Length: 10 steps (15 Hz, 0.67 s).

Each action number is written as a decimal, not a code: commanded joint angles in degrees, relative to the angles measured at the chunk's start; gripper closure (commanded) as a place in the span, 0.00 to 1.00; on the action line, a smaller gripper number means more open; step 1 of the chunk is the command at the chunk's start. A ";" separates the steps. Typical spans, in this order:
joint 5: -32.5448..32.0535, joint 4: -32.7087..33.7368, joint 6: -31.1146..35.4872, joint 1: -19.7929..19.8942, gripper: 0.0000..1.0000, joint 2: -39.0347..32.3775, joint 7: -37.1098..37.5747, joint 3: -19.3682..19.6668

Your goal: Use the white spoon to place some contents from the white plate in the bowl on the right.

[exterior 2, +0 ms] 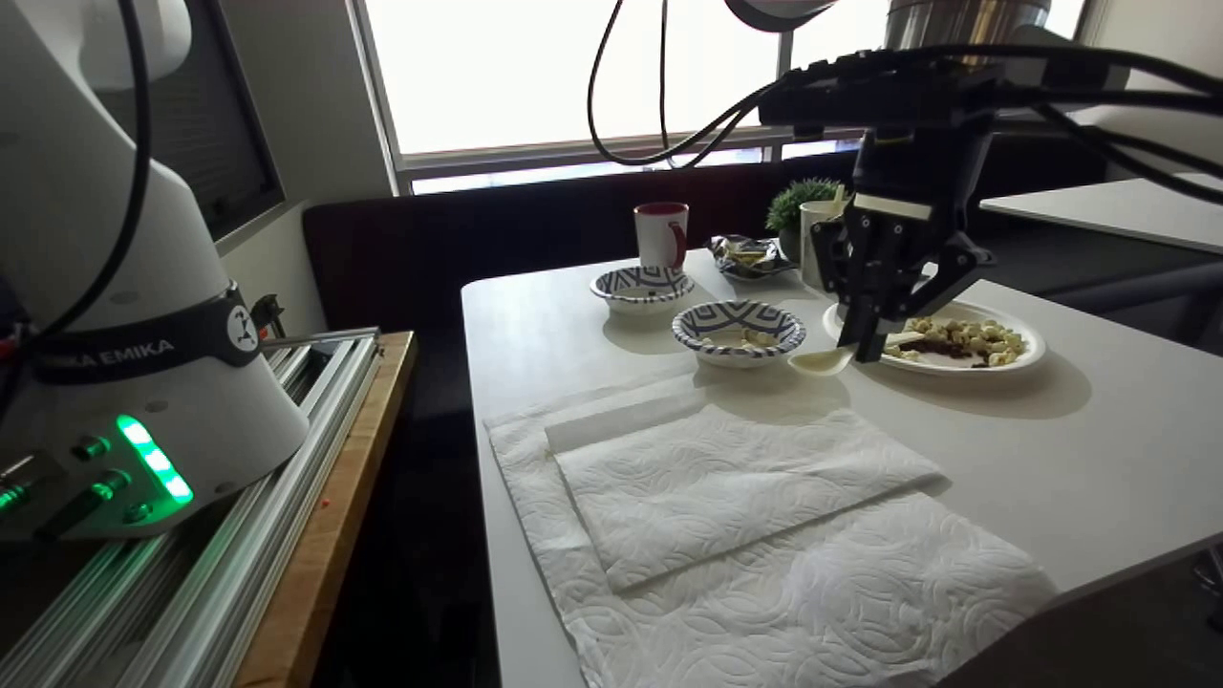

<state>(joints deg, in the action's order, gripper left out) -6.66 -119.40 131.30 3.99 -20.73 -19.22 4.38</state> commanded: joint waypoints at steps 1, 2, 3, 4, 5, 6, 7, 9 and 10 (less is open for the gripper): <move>-0.82 1.33 0.13 -0.07 0.96 -2.71 4.09 -0.64; -1.10 1.36 1.38 -0.25 0.96 -3.49 5.41 -0.51; -0.46 1.87 1.10 -0.15 0.96 -4.47 6.29 -0.59; -0.41 2.01 2.27 -0.22 0.96 -5.25 7.75 -0.41; -0.38 2.47 2.08 -0.28 0.96 -6.06 8.93 -0.28; -0.03 2.78 3.75 -0.14 0.96 -6.95 10.20 -0.20; 0.60 3.35 3.95 0.11 0.96 -7.71 10.85 -0.35; 0.51 4.27 5.37 0.03 0.96 -9.15 12.83 -0.11; 0.56 4.71 5.97 0.07 0.96 -9.66 13.65 -0.03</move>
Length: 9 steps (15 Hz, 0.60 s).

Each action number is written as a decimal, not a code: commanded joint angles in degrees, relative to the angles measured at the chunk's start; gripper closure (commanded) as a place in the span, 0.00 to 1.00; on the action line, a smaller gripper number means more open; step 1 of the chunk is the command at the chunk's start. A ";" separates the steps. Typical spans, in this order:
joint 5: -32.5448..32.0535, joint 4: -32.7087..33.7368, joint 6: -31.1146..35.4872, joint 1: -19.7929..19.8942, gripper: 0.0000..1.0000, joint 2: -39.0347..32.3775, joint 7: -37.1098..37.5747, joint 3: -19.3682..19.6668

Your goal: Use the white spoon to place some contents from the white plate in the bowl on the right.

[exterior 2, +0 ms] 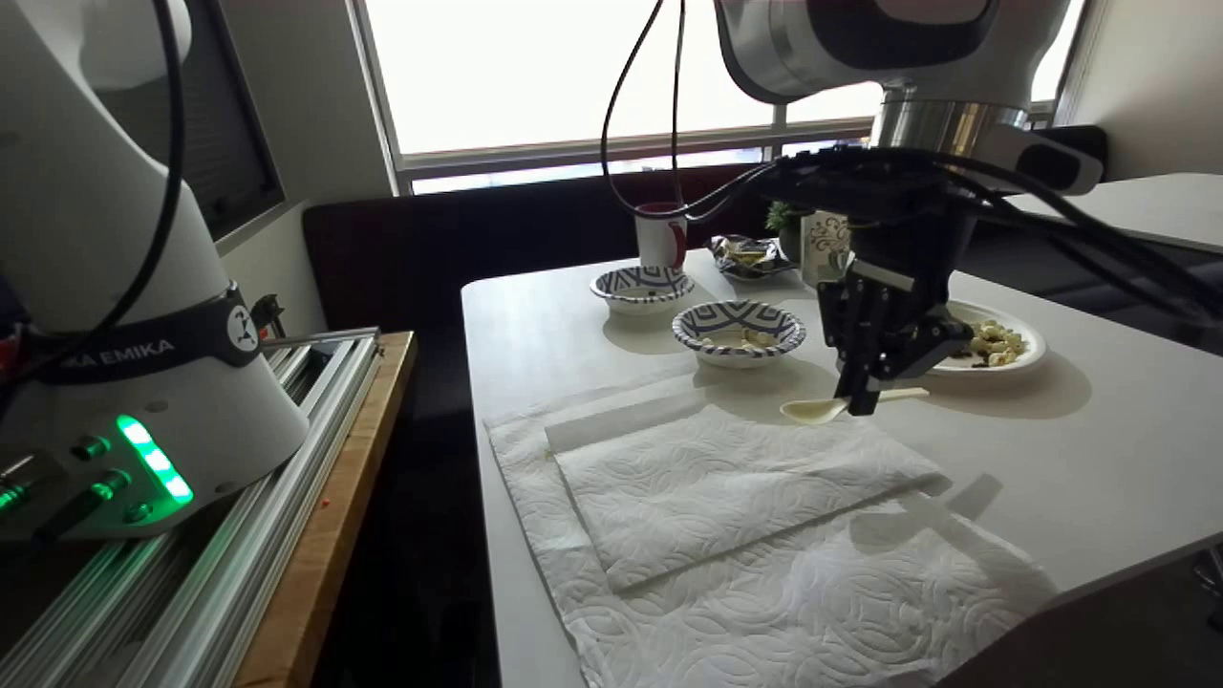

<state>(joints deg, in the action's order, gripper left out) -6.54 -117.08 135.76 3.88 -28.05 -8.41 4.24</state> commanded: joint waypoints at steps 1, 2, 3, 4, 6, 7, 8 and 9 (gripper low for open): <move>0.26 2.93 1.64 0.13 0.96 -2.86 3.44 0.25; 0.48 3.20 2.13 0.26 0.96 -3.11 3.79 0.18; -0.04 3.58 2.07 0.01 0.96 -3.45 4.37 0.46; -0.76 3.83 1.85 -0.34 0.96 -3.71 4.82 0.80; -1.43 3.38 0.89 -0.58 0.59 -3.23 4.72 1.02; -1.82 2.66 0.20 -0.76 0.54 -2.37 4.54 1.16; -2.28 1.76 -0.30 -0.97 0.48 -1.02 4.46 1.36; -2.55 1.15 -0.96 -1.07 0.39 0.15 4.38 1.47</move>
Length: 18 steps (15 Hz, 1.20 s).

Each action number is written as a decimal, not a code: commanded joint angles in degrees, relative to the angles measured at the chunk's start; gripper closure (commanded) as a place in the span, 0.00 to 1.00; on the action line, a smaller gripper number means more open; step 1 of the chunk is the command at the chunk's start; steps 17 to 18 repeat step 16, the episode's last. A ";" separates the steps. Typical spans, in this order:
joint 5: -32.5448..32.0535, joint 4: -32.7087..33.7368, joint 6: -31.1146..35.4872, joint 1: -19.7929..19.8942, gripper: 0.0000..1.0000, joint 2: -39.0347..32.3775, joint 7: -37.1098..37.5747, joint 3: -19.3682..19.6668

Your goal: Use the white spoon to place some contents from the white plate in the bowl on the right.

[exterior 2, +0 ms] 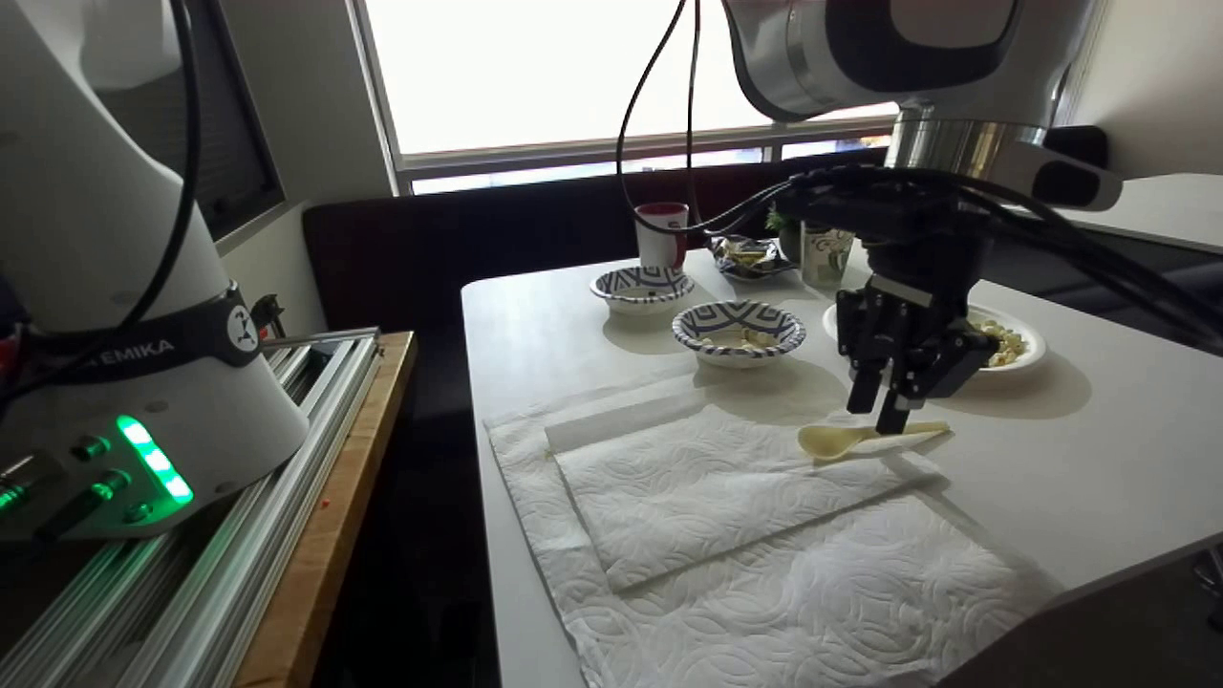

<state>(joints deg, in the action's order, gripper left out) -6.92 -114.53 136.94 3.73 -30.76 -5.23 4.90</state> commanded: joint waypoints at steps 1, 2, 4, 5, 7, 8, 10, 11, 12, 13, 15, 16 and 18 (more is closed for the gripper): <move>-2.58 -2.38 -2.70 -1.08 0.33 4.49 1.09 0.98; -2.82 -3.32 -3.39 -1.12 0.27 6.42 0.95 1.05; -3.84 -5.06 -7.30 -1.42 0.13 10.78 1.18 1.24; -4.29 -5.67 -9.63 -1.49 0.05 13.02 1.34 1.18; -3.95 -7.74 -12.17 -1.05 0.00 18.21 0.49 0.39; -4.07 -8.85 -12.79 -1.12 0.00 20.54 0.53 0.21; -3.93 -11.61 -13.04 -1.22 0.00 25.50 0.93 -0.27; -4.76 -12.88 -12.58 -1.42 0.00 27.41 1.37 -0.38; -4.41 -13.87 -9.89 -1.31 0.00 28.69 1.21 -0.67; -5.96 -14.27 -5.99 -1.26 0.00 28.14 -1.17 -0.92; -3.97 -11.43 -9.18 -0.88 0.00 26.62 -0.70 -1.01; -4.28 -12.13 -8.23 -0.94 0.00 27.09 -0.87 -1.09; -4.28 -12.13 -8.23 -0.94 0.00 27.09 -0.87 -1.09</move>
